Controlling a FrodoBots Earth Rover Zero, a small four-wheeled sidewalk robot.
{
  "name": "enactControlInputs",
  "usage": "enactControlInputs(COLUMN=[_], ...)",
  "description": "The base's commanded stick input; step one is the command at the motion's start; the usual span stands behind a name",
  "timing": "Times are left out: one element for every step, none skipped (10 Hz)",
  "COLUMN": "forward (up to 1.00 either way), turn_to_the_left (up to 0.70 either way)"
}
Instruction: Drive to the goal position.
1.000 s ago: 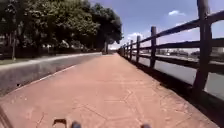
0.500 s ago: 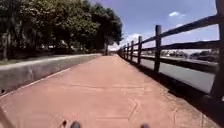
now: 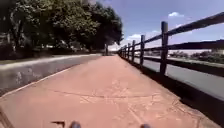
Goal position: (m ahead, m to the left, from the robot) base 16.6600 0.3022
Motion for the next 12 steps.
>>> enactControlInputs(forward=[0.70, 0.70, 0.70, 0.70, 0.70, 0.70, 0.70, 0.70, 0.70, 0.70, 0.70, 0.70], turn_to_the_left=[0.00, 0.00, 0.00, 0.00, 0.00, 0.00, 0.00, 0.00, 0.00, 0.00, 0.00, 0.00])
